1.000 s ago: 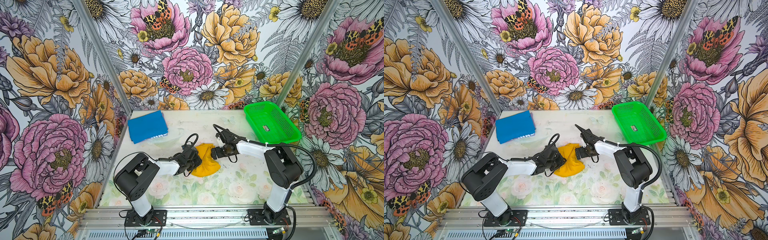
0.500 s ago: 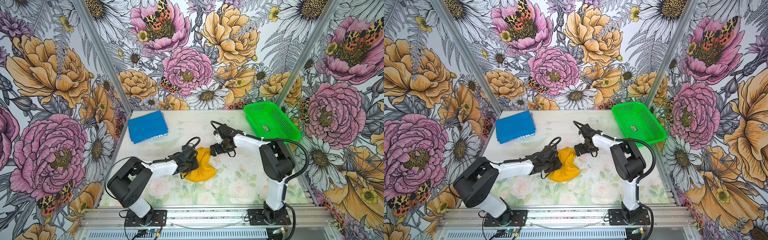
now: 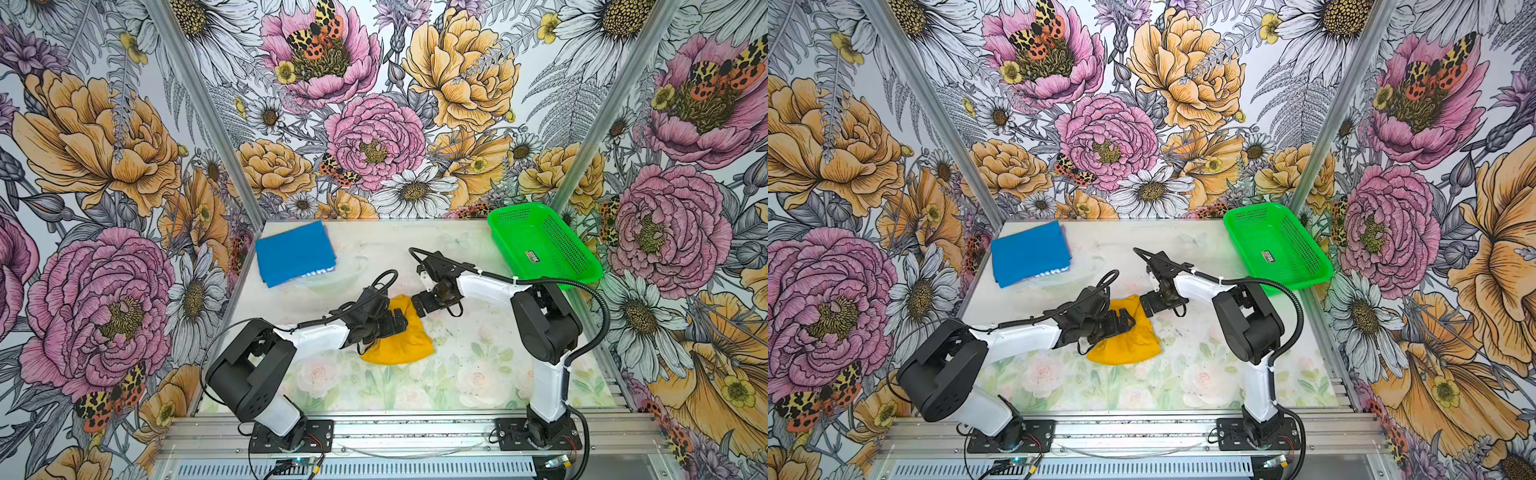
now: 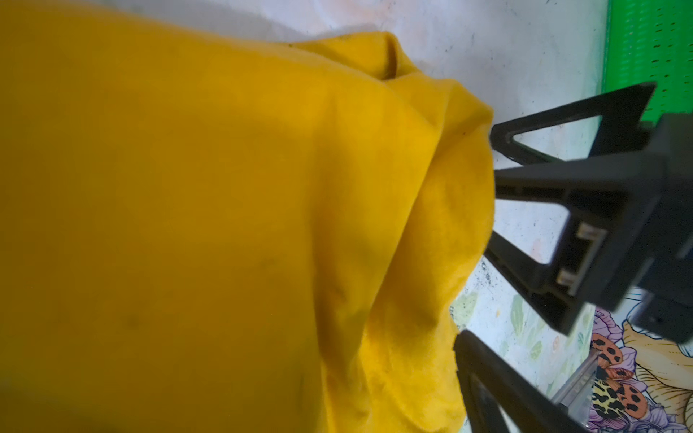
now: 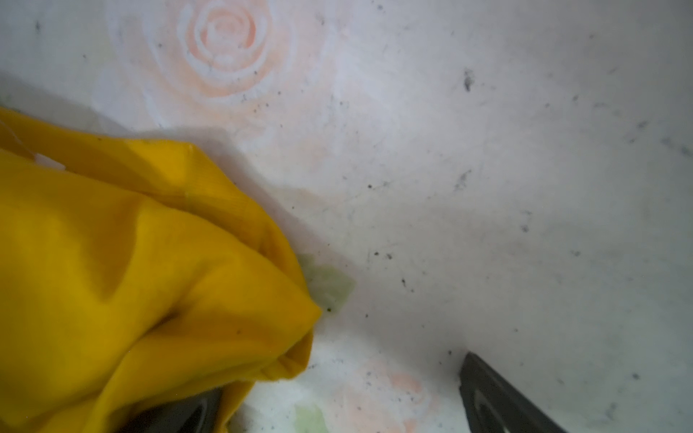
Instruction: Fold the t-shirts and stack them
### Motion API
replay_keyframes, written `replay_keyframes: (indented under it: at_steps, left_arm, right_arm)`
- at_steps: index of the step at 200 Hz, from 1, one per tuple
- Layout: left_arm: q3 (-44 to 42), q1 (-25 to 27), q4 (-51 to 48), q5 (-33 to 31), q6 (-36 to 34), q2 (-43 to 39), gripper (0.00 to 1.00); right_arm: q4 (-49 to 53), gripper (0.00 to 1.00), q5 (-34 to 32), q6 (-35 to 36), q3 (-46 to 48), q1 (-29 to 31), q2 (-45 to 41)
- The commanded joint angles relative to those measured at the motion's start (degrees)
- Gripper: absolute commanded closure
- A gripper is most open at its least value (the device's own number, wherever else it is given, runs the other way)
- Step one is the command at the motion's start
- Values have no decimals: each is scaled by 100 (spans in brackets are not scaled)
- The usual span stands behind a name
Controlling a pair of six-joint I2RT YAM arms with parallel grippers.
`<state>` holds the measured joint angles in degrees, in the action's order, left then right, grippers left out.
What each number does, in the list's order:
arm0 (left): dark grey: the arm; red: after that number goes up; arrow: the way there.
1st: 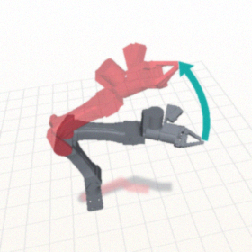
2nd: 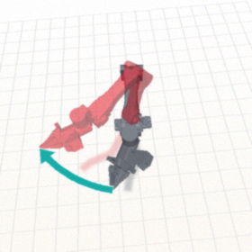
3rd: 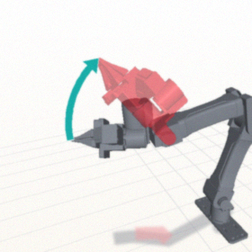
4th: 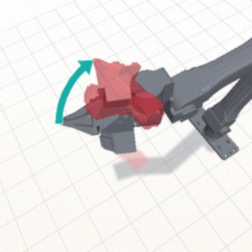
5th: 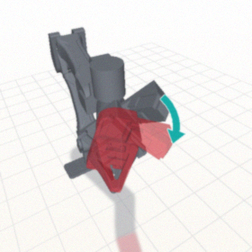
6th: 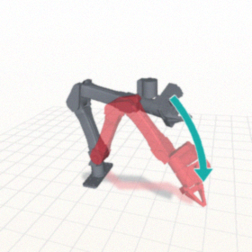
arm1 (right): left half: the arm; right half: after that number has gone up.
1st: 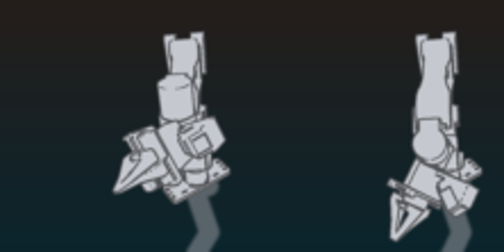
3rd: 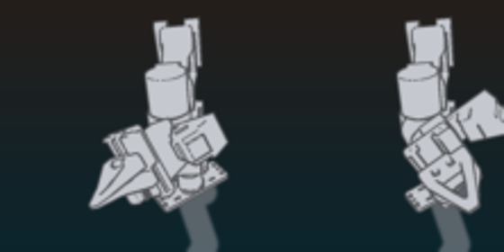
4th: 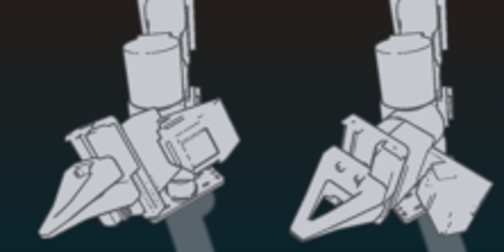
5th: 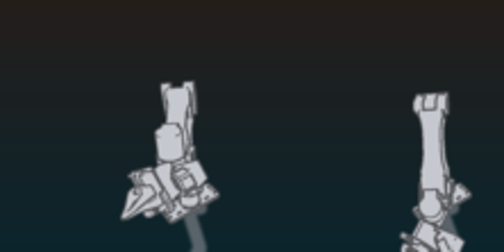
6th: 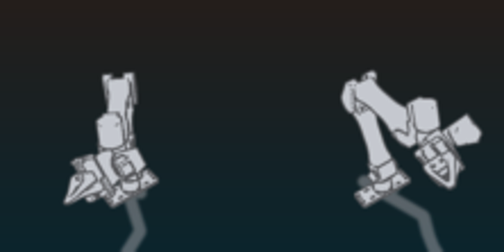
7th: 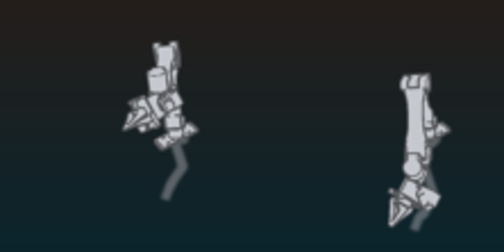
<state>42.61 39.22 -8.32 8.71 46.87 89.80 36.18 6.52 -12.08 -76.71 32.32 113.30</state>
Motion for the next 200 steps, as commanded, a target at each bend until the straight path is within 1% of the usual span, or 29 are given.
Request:
replay_keyframes:
  at_steps: [1, 24, 40, 48, 61, 67, 78, 83, 88, 114, 129, 138, 148, 162, 168, 178, 200]
  left_arm:
    - [10, 185, -420, 120, -115, 503, 1]
    - [217, 372, -684, -147, -161, 780, 1]
    - [289, 486, -891, -405, -161, 900, 8]
    - [341, 533, -1027, -579, -189, 961, 17]
    - [436, 615, -1281, -855, -227, 1085, 42]
    - [466, 636, -1369, -973, -235, 1160, 47]
    - [509, 674, -1503, -1183, -227, 1272, 53]
    - [518, 676, -1531, -1251, -208, 1323, 60]
    - [518, 682, -1545, -1316, -185, 1358, 64]
    - [515, 683, -1760, -1712, -110, 1316, 75]
    - [596, 616, -2072, -2027, -302, 1080, 82]
    - [672, 552, -2327, -2470, -467, 856, 84]
    - [798, 428, -2618, -2789, -734, 598, 88]
    - [983, 212, -2860, -3110, -1225, 236, 89]
    - [1085, 104, -2935, -3231, -1427, 108, 93]
    - [1205, -112, -3008, -3328, -1752, -68, 97]
    - [1506, -721, -3002, -3300, -2485, -261, 98]
  right_arm:
    - [178, 1, 412, -119, 136, 230, 369]
    - [172, 1, 475, -145, 172, 292, 382]
    - [170, 1, 496, -161, 209, 302, 359]
    - [172, 0, 503, -155, 223, 302, 334]
    - [172, 1, 533, -172, 231, 302, 269]
    - [165, 0, 550, -178, 229, 302, 254]
    - [169, 1, 577, -190, 226, 302, 213]
    - [170, 1, 580, -197, 225, 302, 190]
    - [170, 0, 565, -212, 224, 302, 158]
    - [170, 0, 344, -348, 269, 193, -106]
    - [172, 1, 147, -441, 368, 8, -385]
    - [170, 0, 54, -471, 431, -104, -598]
    - [170, 1, -33, -438, 514, -204, -867]
    - [170, 0, -153, -362, 610, -259, -1232]
    - [159, 1, -168, -300, 644, -261, -1384]
    - [103, 1, -169, -229, 713, -252, -1638]
    - [-137, 0, -67, -112, 955, -226, -2183]
